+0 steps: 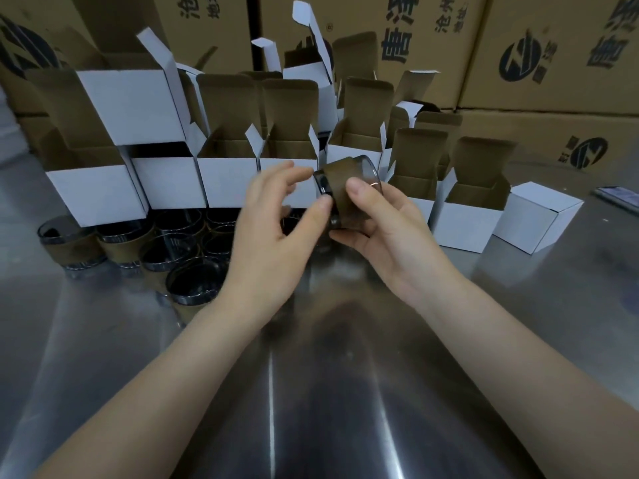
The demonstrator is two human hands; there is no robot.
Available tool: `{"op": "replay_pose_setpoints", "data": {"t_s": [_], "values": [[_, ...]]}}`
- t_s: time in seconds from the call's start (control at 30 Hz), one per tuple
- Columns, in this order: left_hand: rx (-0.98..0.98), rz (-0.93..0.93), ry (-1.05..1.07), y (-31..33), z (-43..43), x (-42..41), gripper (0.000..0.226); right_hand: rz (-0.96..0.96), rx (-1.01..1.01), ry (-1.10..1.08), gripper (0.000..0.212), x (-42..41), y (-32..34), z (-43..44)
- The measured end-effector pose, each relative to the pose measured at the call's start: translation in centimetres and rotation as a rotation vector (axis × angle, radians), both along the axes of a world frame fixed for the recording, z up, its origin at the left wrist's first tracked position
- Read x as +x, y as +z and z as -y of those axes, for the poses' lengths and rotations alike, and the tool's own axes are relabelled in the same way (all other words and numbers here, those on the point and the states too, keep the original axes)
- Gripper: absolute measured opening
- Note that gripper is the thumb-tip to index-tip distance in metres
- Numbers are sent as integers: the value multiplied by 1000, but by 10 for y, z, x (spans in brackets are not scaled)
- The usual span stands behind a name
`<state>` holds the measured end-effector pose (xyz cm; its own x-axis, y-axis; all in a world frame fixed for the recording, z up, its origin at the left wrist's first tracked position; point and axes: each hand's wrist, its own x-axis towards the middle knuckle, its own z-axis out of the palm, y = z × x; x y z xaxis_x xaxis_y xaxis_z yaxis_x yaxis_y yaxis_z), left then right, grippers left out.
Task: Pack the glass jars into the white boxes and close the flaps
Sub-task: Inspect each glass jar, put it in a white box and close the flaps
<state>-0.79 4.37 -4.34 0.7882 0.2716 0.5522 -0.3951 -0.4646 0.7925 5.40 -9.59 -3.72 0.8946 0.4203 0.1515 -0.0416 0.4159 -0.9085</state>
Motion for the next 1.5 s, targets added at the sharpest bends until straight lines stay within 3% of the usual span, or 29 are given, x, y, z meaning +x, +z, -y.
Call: {"op": "replay_pose_setpoints", "data": {"t_s": [0.13, 0.23, 0.43, 0.53, 0.67, 0.77, 0.9, 1.2, 1.5], "values": [[464, -22, 388, 19, -18, 27, 32, -33, -26, -78, 45, 6, -6, 1], [699, -66, 549, 33, -28, 51, 39, -48, -58, -111, 51, 9, -10, -1], [903, -303, 642, 32, -33, 72, 57, 11, -100, -146, 54, 10, -13, 0], [855, -229, 632, 27, -34, 68, 48, 54, -57, -179, 54, 8, -11, -1], [746, -3, 573, 27, -26, 51, 37, 175, 35, -249, 69, 1, 1, 1], [610, 208, 441, 29, -11, 33, 33, 314, 140, -279, 63, -7, 15, 5], [411, 246, 338, 26, 13, 9, 35, 521, 149, -324, 55, -15, 31, 13], [205, 99, 285, -1, 42, -14, 28, 891, -317, -362, 52, -13, 32, 23], [137, -96, 199, -19, 55, -18, 37, 856, -741, -259, 58, 3, 37, 42]]}}
